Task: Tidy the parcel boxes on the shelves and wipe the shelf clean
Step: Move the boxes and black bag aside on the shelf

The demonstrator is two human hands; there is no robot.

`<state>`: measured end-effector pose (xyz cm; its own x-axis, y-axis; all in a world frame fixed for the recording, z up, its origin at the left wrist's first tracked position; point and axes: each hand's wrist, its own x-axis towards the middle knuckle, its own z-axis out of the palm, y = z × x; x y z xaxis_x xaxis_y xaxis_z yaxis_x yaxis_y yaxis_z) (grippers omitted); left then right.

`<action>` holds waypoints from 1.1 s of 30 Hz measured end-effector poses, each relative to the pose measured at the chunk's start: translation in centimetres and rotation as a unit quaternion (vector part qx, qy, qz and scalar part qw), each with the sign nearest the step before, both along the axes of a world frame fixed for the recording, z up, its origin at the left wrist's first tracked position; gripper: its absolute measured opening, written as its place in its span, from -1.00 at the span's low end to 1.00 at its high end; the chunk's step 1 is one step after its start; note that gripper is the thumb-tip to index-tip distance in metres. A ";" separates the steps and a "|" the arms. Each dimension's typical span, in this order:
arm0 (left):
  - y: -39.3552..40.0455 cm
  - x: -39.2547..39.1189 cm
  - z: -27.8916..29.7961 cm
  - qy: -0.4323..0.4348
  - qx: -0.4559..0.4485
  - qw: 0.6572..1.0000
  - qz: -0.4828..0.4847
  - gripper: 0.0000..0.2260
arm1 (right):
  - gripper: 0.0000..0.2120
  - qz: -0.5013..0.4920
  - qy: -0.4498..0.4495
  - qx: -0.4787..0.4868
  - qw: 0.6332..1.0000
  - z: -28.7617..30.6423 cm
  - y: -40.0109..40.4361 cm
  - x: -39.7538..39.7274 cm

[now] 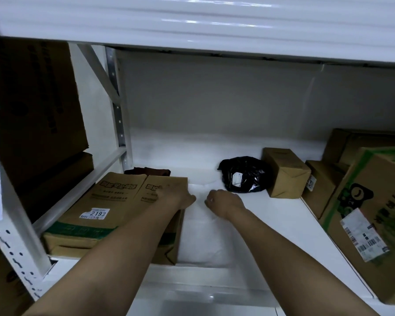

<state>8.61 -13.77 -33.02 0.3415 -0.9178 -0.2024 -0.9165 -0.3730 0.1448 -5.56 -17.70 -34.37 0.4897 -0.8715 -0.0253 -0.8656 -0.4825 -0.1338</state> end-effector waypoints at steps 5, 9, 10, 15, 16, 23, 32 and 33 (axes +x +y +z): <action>-2.2 -2.8 1.5 -0.034 -0.042 0.997 -0.050 -0.48 | -0.66 -0.062 -0.028 -0.035 0.997 1.2 -2.3 -3.3; -5.1 -6.0 1.6 -0.003 -0.058 0.996 -0.068 -0.51 | -0.51 -0.129 -0.028 -0.049 0.990 2.0 -5.1 -7.1; -5.9 -6.7 1.6 -0.003 -0.062 0.996 -0.069 -0.51 | -0.49 -0.143 -0.032 -0.053 0.988 2.2 -5.9 -8.1; -9.2 -10.7 2.1 -0.003 -0.067 0.995 -0.071 -0.50 | -0.41 -0.202 -0.067 -0.078 0.974 3.5 -10.5 -13.0; -9.6 -11.1 2.2 0.000 -0.069 0.995 -0.072 -0.50 | -0.38 -0.215 -0.054 -0.090 0.971 3.7 -11.3 -13.5; -12.6 -13.6 1.9 0.010 -0.083 0.994 -0.070 -0.51 | -0.16 -0.254 0.045 -0.068 0.964 4.4 -17.5 -17.2; -14.5 -12.8 1.9 0.017 -0.078 0.994 -0.069 -0.49 | -0.10 -0.247 0.077 -0.014 0.966 4.1 -18.8 -17.1; -14.6 -12.7 1.9 0.016 -0.077 0.994 -0.070 -0.49 | -0.12 -0.248 0.075 -0.017 0.966 4.1 -18.8 -17.0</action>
